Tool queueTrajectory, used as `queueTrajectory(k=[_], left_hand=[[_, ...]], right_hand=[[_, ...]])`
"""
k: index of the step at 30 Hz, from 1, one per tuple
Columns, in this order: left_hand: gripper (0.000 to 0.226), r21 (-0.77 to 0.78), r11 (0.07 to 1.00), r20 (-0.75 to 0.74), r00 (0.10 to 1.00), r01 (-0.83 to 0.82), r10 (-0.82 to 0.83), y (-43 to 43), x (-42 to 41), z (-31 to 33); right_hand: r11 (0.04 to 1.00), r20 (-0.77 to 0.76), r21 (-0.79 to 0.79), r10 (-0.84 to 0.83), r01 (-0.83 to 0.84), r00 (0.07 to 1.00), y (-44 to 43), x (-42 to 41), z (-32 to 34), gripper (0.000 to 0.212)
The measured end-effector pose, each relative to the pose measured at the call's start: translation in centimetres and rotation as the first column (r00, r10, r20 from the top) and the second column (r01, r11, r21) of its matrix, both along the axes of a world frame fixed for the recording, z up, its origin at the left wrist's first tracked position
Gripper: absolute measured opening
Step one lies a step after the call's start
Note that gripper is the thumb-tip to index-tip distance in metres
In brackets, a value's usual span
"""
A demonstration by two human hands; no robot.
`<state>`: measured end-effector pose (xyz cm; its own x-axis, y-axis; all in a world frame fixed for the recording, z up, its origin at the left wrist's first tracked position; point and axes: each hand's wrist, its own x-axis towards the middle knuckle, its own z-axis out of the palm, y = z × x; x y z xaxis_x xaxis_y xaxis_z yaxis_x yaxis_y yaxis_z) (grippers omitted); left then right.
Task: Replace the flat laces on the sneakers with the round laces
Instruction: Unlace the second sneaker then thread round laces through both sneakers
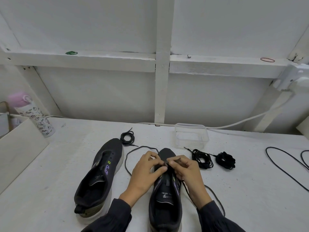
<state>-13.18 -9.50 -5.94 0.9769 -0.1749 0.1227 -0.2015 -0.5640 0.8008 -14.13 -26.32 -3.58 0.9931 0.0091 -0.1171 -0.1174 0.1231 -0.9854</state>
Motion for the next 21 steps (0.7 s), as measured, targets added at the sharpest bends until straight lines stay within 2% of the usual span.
queueTrajectory(k=[4, 8, 12, 16, 19, 21], left_hand=[[0.003, -0.157, 0.984, 0.001, 0.997, -0.080, 0.081, -0.3, -0.2, -0.6], [0.021, -0.179, 0.975, 0.009, 0.991, -0.128, 0.132, -0.7, -0.4, -0.6], [0.011, -0.231, 0.960, -0.004, 0.986, -0.160, 0.164, -1.1, -0.6, -0.5], [0.009, -0.211, 0.972, 0.027, 0.993, -0.104, 0.112, -1.3, -0.8, -0.4], [0.005, -0.185, 0.981, 0.054, 0.996, -0.062, 0.073, -1.4, -0.9, 0.0], [0.016, -0.251, 0.966, 0.041, 0.996, -0.066, 0.079, -1.5, -0.9, 0.2]], right_hand=[[0.998, 0.003, -0.048, 0.044, -0.044, 0.999, -0.2, 0.2, 0.0, 0.023], [0.994, 0.020, -0.056, 0.100, -0.099, 0.995, 0.3, 0.3, 0.4, 0.028], [0.996, 0.004, -0.056, 0.066, -0.066, 0.998, 0.5, 0.4, 0.5, 0.027], [0.996, 0.007, -0.071, 0.061, -0.060, 0.998, 0.4, 0.5, 0.8, 0.019], [0.989, 0.045, -0.135, 0.059, -0.053, 0.997, 0.3, 0.6, 1.3, 0.009], [0.976, 0.089, -0.216, 0.047, -0.027, 0.995, 0.2, 0.8, 1.5, 0.010]])
